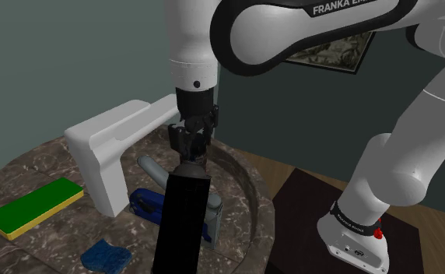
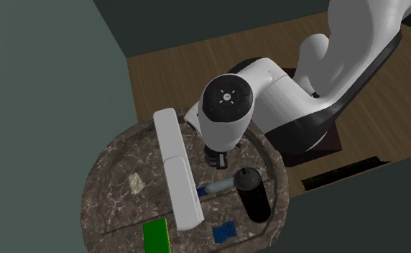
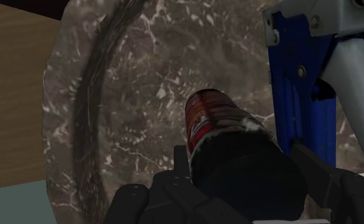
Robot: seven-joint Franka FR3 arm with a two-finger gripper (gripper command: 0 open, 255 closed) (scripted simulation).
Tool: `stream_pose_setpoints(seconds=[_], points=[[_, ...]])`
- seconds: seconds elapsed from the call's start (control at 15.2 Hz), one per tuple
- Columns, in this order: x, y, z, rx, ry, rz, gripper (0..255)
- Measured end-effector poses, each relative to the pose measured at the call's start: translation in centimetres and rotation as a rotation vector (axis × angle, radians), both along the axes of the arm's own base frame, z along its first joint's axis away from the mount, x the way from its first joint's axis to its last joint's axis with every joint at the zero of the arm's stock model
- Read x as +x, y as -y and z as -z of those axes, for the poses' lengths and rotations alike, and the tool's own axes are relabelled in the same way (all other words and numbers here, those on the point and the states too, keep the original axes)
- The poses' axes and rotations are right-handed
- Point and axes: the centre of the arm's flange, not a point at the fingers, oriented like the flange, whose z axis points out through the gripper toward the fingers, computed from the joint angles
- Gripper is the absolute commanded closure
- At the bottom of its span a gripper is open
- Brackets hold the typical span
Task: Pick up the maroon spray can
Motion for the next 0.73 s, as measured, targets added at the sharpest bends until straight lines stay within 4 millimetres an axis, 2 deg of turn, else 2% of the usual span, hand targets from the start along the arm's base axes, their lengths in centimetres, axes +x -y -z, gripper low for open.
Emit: stream_pose_setpoints(seconds=[0.26, 0.73], points=[[0.1, 0.1, -0.2, 0.000, -0.001, 0.000, 255], [0.1, 0.0, -3.4, -0.001, -0.002, 0.000, 255]])
